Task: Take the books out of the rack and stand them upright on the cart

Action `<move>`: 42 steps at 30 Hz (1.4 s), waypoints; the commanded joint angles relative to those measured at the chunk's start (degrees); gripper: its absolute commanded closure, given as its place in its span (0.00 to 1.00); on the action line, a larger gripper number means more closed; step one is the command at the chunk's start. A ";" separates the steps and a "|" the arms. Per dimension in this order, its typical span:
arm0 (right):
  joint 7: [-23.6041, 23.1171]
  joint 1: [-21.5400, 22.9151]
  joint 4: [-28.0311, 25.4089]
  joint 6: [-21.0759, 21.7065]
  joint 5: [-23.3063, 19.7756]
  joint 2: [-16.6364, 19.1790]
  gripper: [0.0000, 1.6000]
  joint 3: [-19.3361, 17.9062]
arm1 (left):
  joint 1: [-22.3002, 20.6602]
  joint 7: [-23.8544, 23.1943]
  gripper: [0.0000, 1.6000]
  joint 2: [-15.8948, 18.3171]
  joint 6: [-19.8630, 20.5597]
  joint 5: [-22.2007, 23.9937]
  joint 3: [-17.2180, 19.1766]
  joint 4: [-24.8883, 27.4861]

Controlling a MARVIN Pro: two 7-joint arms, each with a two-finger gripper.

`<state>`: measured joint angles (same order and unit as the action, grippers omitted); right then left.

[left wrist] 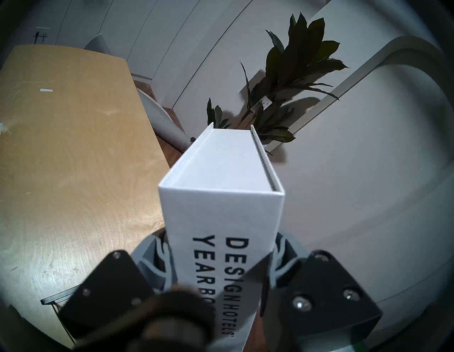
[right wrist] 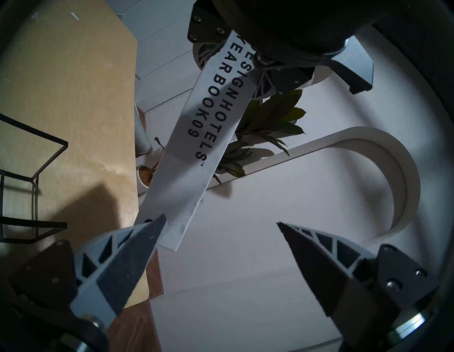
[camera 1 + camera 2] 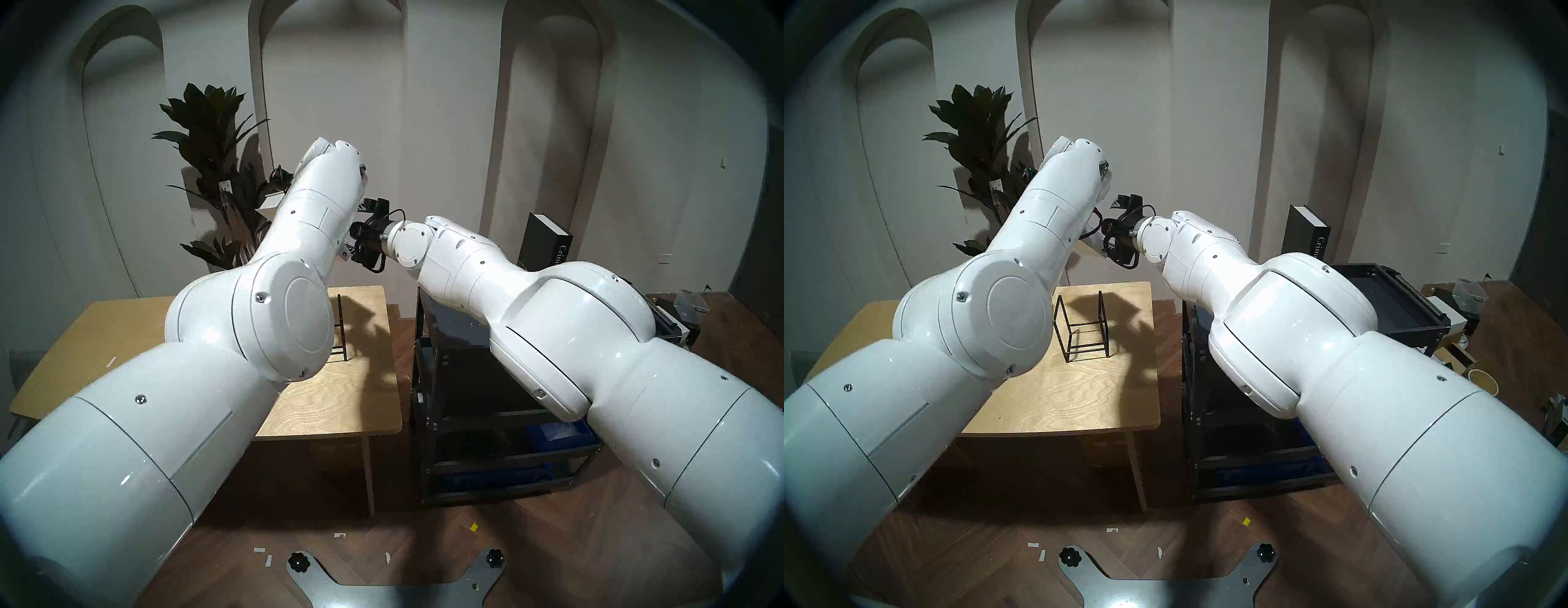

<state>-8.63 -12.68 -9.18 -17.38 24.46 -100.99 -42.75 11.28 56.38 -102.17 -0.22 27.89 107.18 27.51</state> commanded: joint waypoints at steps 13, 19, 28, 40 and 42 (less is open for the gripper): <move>0.36 0.43 -0.30 -1.35 0.05 -0.96 0.00 0.03 | -0.76 0.11 1.00 -2.08 0.97 -0.91 -1.79 1.52; 0.27 0.27 -0.08 -1.74 0.05 -0.87 0.00 0.01 | -0.37 0.35 1.00 -2.40 2.02 -0.99 -2.06 1.85; 0.25 -0.04 0.18 -2.29 0.04 -0.73 0.00 -0.04 | -0.13 0.80 1.00 -3.09 3.64 -1.10 -2.48 2.68; 0.34 -0.16 0.33 -3.02 -0.03 -0.73 0.00 -0.18 | 0.25 1.65 1.00 -4.01 5.42 -1.35 -3.12 3.99; 0.35 -0.21 0.40 -3.11 -0.05 -0.67 0.00 -0.21 | 0.26 1.81 1.00 -4.21 5.73 -1.40 -3.26 4.27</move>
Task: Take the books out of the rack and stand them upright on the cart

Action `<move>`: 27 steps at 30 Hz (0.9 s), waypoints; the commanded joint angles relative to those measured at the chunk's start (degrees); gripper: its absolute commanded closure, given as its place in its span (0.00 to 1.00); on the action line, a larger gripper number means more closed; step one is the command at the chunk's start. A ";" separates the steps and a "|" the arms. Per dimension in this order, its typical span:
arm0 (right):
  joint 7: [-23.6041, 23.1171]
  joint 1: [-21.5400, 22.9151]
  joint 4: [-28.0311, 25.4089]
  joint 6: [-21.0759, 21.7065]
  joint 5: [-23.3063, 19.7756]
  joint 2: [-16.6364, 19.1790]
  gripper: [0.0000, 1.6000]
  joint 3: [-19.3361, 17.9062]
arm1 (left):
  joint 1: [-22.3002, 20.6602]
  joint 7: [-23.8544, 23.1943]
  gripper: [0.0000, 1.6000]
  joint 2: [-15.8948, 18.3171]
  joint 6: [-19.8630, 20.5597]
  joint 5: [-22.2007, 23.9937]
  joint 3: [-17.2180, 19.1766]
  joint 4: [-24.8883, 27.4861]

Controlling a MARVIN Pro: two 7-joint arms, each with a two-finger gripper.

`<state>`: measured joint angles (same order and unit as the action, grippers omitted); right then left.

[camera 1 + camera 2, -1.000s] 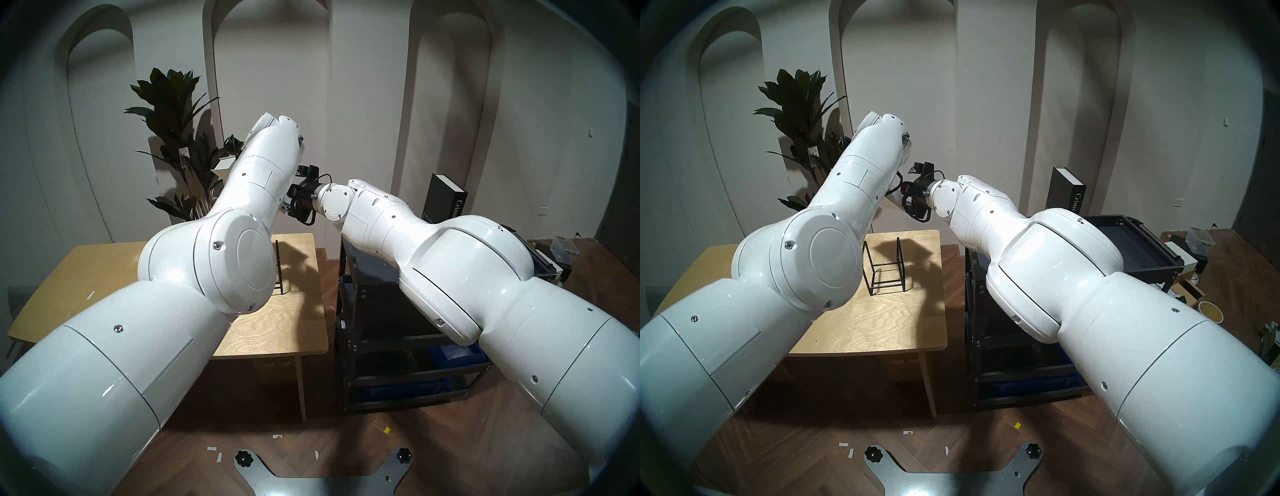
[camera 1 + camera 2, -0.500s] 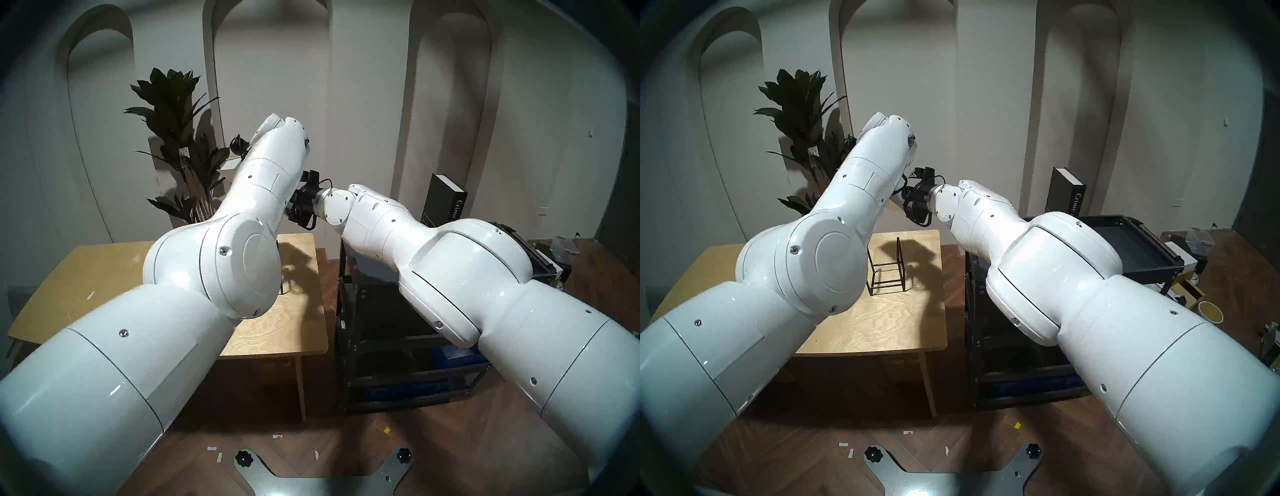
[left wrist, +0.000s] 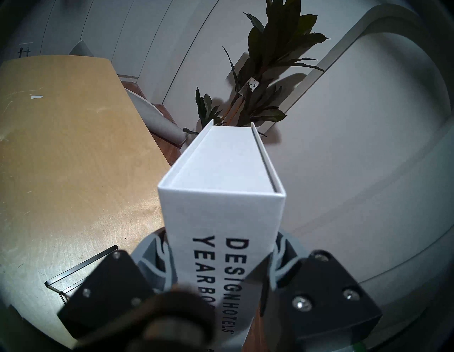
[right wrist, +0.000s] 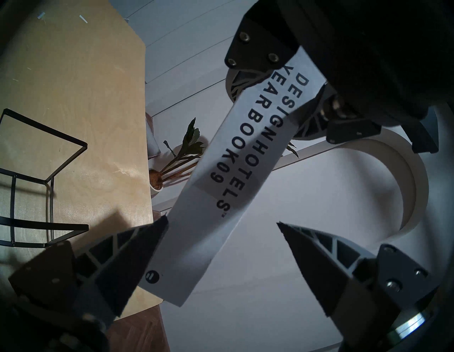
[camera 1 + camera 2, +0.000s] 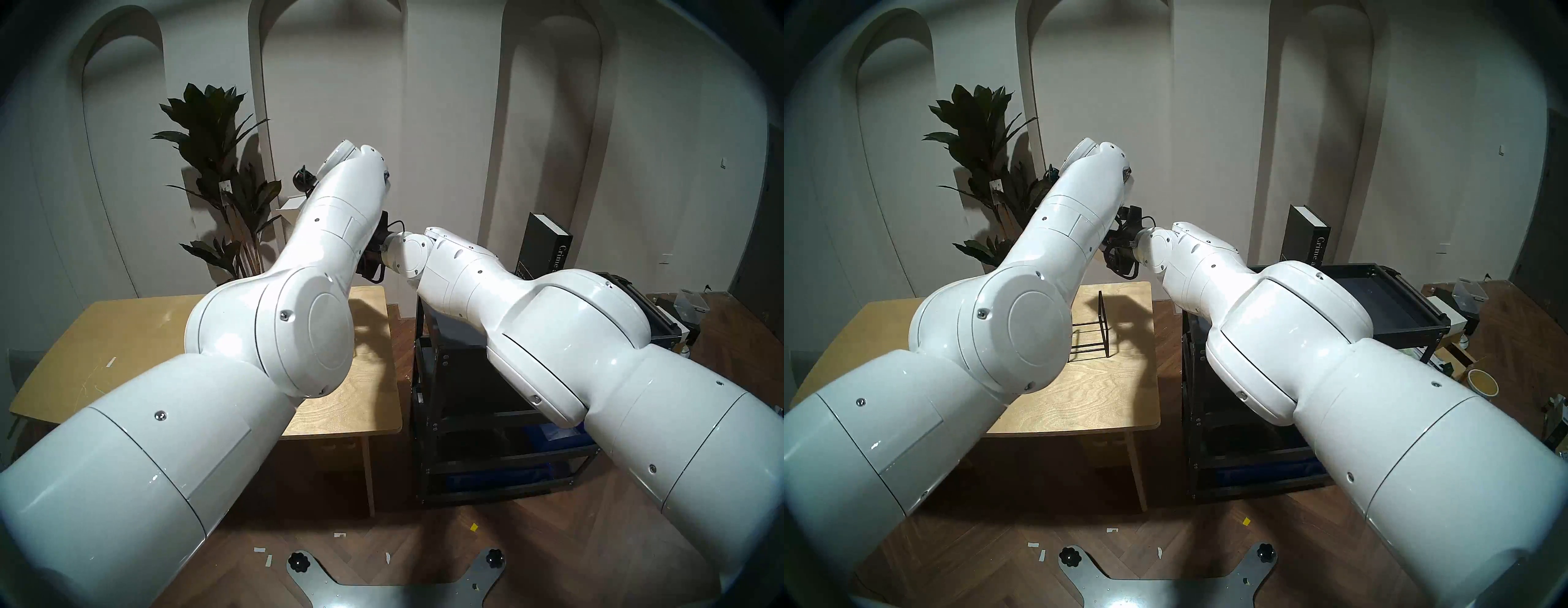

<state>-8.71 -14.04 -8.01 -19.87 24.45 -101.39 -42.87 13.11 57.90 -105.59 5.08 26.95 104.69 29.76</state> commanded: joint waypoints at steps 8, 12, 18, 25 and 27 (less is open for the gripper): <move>0.46 1.21 -0.63 -0.94 -0.06 -0.08 0.00 -0.19 | -1.32 0.97 1.00 -1.38 1.47 -0.62 -1.15 3.00; 0.46 1.21 -0.57 -1.11 -0.07 -0.11 0.00 -0.25 | -1.21 1.34 1.00 -1.49 1.97 -0.74 -1.28 3.63; 0.43 1.16 -0.51 -1.33 -0.08 -0.14 0.00 -0.32 | -1.10 1.88 1.00 -1.55 2.70 -0.88 -1.39 4.52; 0.40 0.93 -0.39 -1.62 -0.09 -0.16 0.00 -0.37 | -1.06 2.46 1.00 -1.66 3.53 -0.98 -1.49 5.65; 0.40 0.87 -0.35 -1.76 -0.09 -0.13 0.00 -0.40 | -0.97 2.68 1.00 -1.79 3.88 -1.00 -1.52 5.99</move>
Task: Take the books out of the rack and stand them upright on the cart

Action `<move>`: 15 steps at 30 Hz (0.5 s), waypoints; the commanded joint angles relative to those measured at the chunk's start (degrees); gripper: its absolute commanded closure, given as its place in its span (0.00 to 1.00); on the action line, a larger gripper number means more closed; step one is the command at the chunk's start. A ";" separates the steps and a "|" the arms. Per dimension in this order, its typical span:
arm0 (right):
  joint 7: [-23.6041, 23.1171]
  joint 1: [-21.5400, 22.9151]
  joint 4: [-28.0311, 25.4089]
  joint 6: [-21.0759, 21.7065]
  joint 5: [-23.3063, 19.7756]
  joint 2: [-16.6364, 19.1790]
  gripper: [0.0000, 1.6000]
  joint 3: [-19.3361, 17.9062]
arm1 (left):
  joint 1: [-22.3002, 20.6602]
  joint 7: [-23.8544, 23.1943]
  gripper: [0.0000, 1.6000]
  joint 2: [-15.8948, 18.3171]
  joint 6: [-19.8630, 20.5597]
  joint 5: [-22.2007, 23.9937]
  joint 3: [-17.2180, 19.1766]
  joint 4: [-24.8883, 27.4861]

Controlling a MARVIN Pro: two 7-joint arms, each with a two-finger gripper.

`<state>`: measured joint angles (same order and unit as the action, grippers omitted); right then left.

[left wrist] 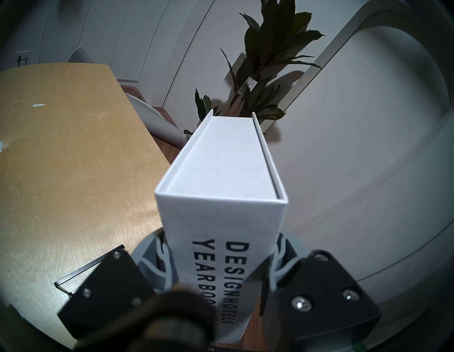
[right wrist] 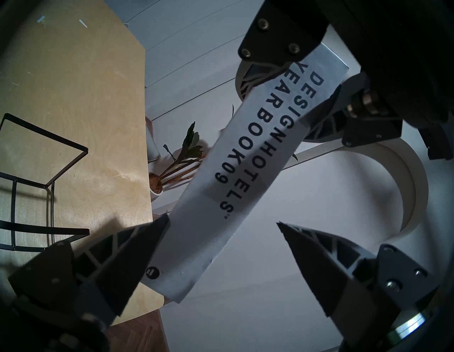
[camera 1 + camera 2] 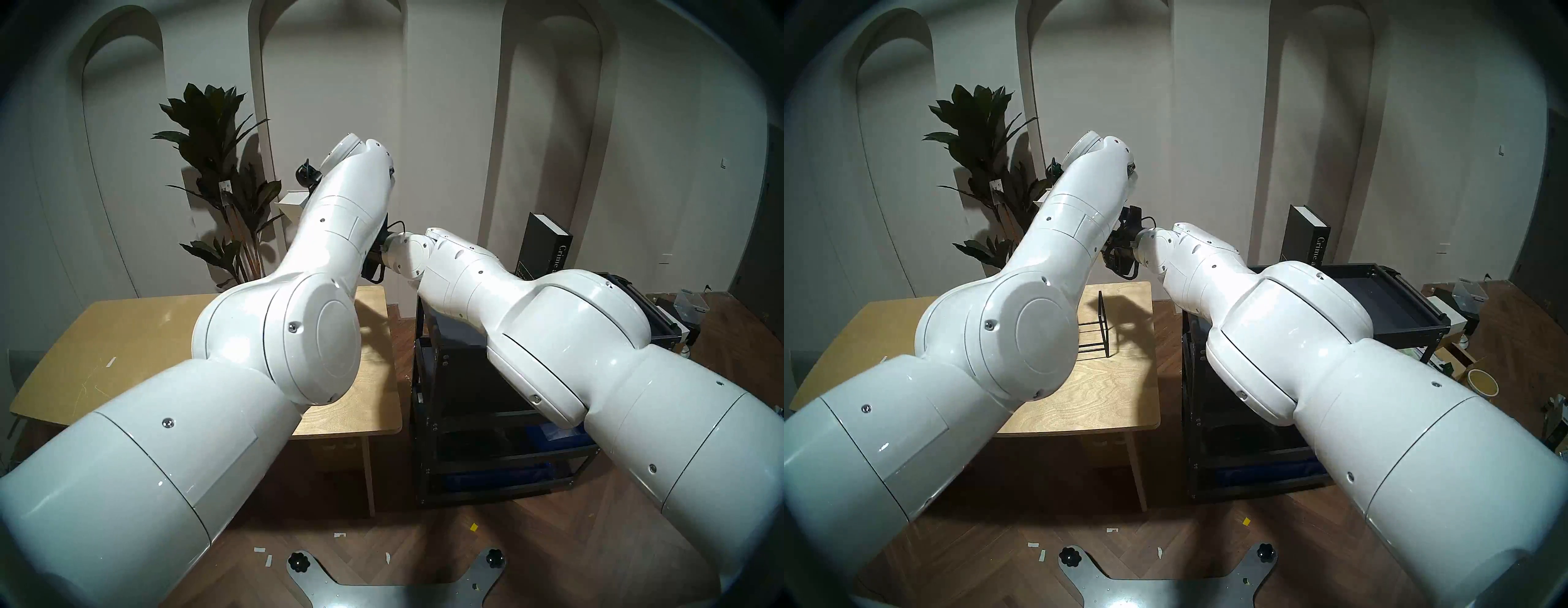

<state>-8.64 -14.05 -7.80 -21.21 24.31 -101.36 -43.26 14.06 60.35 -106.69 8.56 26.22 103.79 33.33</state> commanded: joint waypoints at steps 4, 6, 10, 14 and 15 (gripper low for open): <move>0.31 0.81 -0.51 -0.63 0.04 -0.10 0.00 -0.04 | -1.85 0.56 1.00 -0.82 0.90 -0.28 -0.65 3.00; 0.30 0.79 -0.49 -0.73 0.04 -0.10 0.00 -0.06 | -1.86 0.73 1.00 -0.87 1.13 -0.31 -0.68 3.33; 0.30 0.74 -0.45 -0.90 0.03 -0.13 0.00 -0.09 | -1.80 1.02 1.00 -1.04 1.62 -0.29 -0.70 3.95; 0.33 0.63 -0.38 -1.04 -0.01 -0.18 0.00 -0.14 | -1.74 1.35 1.00 -1.26 2.12 -0.29 -0.75 4.62; 0.34 0.61 -0.36 -1.07 -0.02 -0.18 0.00 -0.15 | -1.73 1.43 1.00 -1.31 2.23 -0.29 -0.75 4.79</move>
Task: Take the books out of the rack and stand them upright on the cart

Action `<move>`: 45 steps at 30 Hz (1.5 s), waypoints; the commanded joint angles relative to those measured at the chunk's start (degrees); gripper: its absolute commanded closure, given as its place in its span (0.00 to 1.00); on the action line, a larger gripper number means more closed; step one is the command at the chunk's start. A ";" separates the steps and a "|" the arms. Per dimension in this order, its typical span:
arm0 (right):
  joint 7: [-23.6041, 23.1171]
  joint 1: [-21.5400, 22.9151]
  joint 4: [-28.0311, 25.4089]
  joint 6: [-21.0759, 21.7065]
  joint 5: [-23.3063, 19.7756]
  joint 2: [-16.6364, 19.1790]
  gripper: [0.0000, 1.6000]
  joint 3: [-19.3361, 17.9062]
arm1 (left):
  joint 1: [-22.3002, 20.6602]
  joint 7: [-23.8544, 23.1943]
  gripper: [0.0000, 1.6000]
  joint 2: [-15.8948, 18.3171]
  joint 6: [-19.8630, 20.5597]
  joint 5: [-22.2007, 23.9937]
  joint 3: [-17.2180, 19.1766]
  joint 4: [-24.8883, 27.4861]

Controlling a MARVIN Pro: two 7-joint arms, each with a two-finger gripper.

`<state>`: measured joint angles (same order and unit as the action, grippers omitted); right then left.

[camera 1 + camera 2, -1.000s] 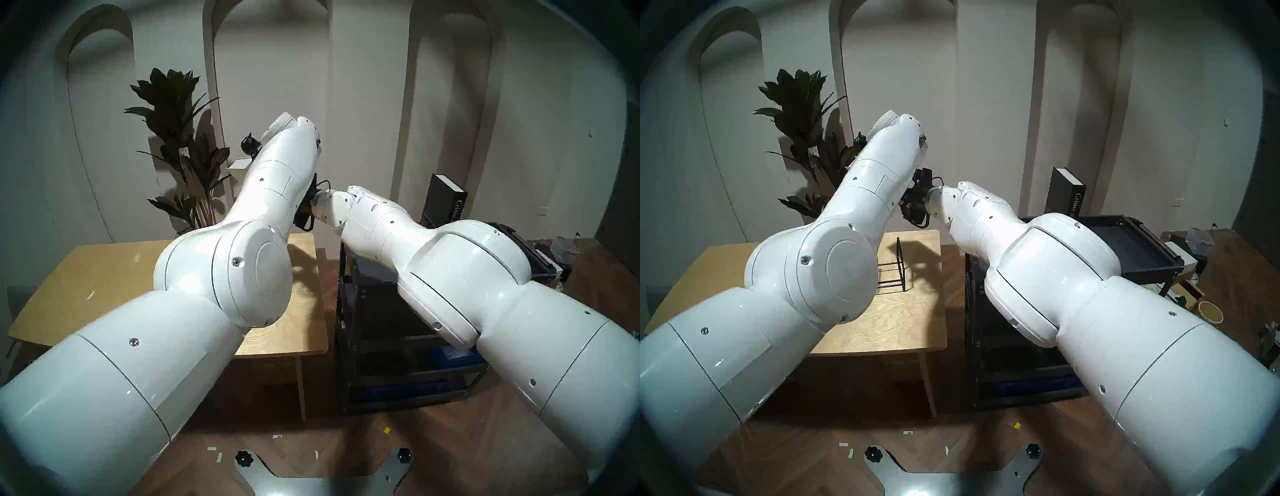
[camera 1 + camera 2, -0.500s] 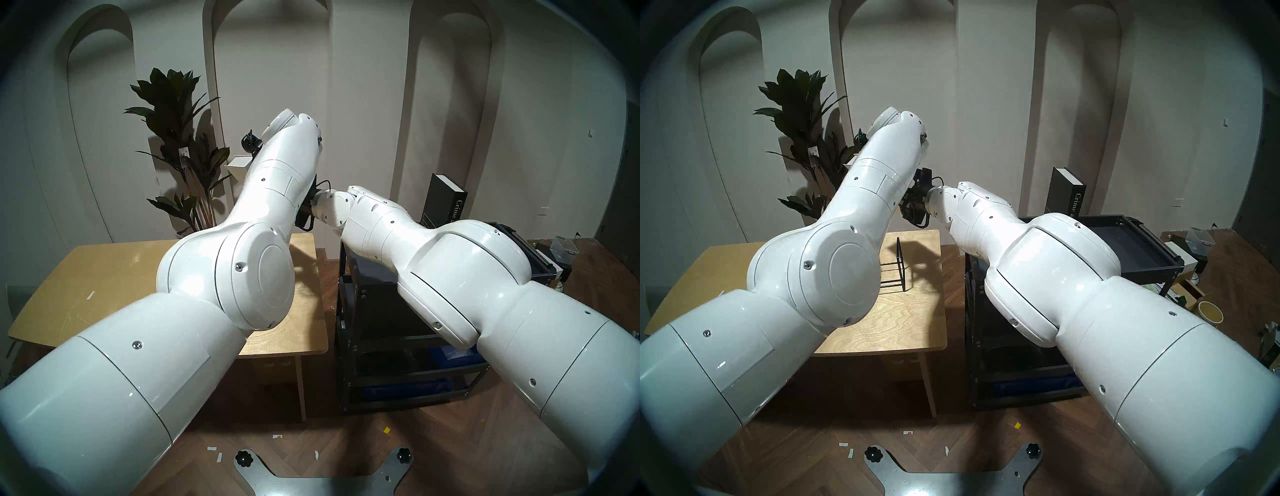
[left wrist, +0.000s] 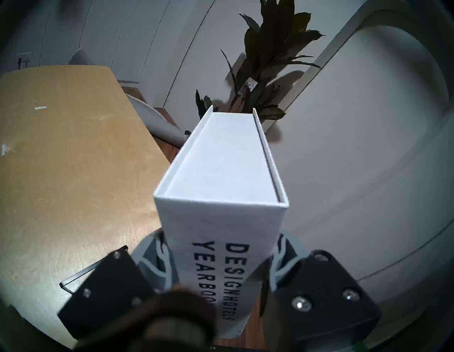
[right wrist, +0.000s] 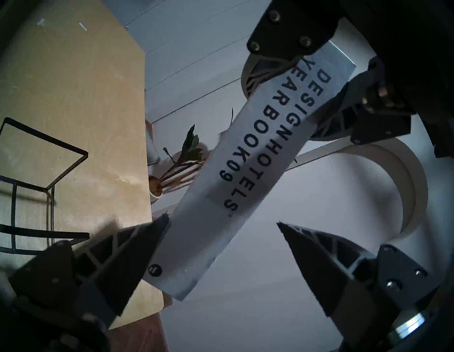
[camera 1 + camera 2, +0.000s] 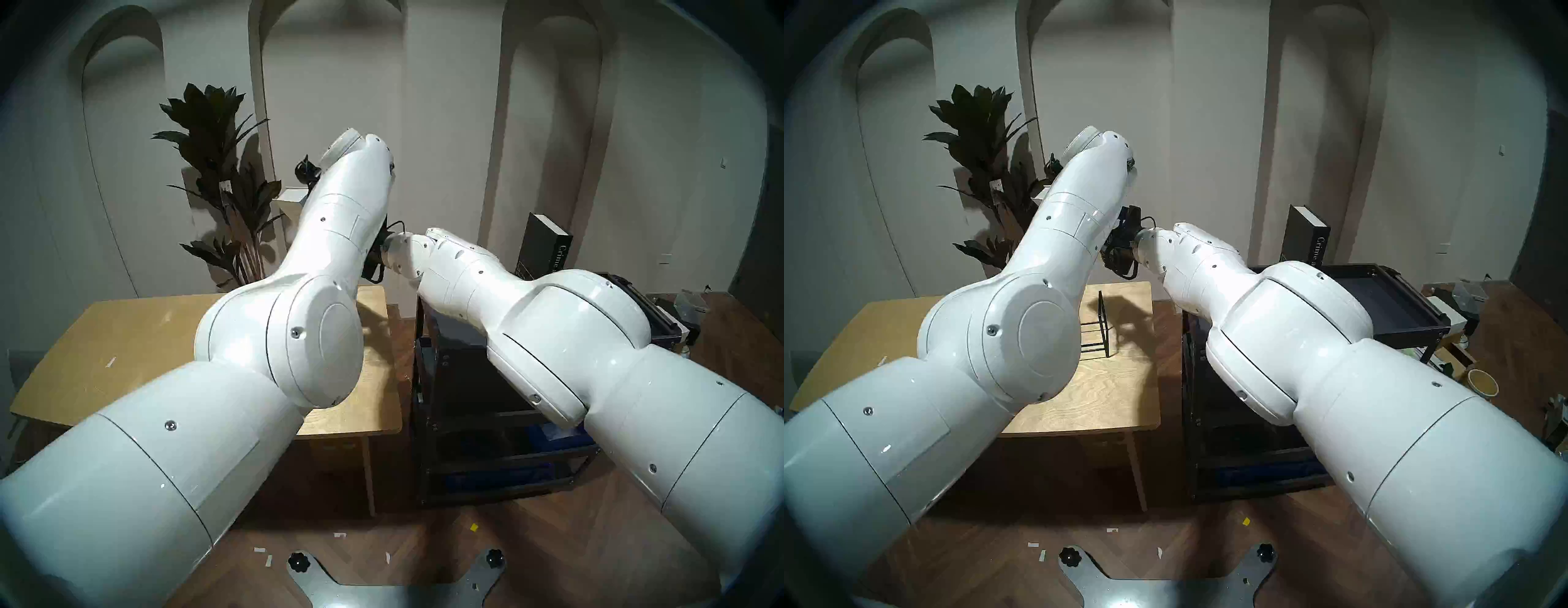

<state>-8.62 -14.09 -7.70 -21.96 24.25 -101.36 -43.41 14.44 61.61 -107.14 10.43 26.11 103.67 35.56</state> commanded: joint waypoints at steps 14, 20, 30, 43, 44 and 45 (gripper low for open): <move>0.52 0.53 -0.23 -0.47 -0.16 -0.26 0.00 -0.38 | -1.60 1.41 1.00 -2.17 2.28 -0.04 -0.73 4.91; 0.61 0.78 -0.16 -0.49 -0.23 0.00 0.00 -0.59 | -1.07 1.98 1.00 -3.05 3.32 0.05 -0.79 5.57; 0.84 1.00 0.07 -0.48 -0.39 0.56 0.00 -1.05 | -0.11 3.12 1.00 -4.25 5.03 0.09 -0.78 6.87; 1.03 1.06 0.13 -0.48 -0.58 1.22 0.00 -1.53 | 0.94 4.60 1.00 -5.25 6.88 0.04 -0.74 8.79; 1.03 1.08 0.10 -0.49 -0.60 1.18 0.00 -1.56 | 1.09 4.71 1.00 -5.43 7.09 0.07 -0.75 8.92; 1.03 1.09 0.07 -0.50 -0.61 1.15 0.00 -1.58 | 1.20 4.80 1.00 -5.56 7.23 0.08 -0.75 9.02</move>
<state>-8.22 -14.45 -6.89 -22.39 23.78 -100.14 -44.76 16.52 66.05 -111.81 17.04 26.27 103.41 42.49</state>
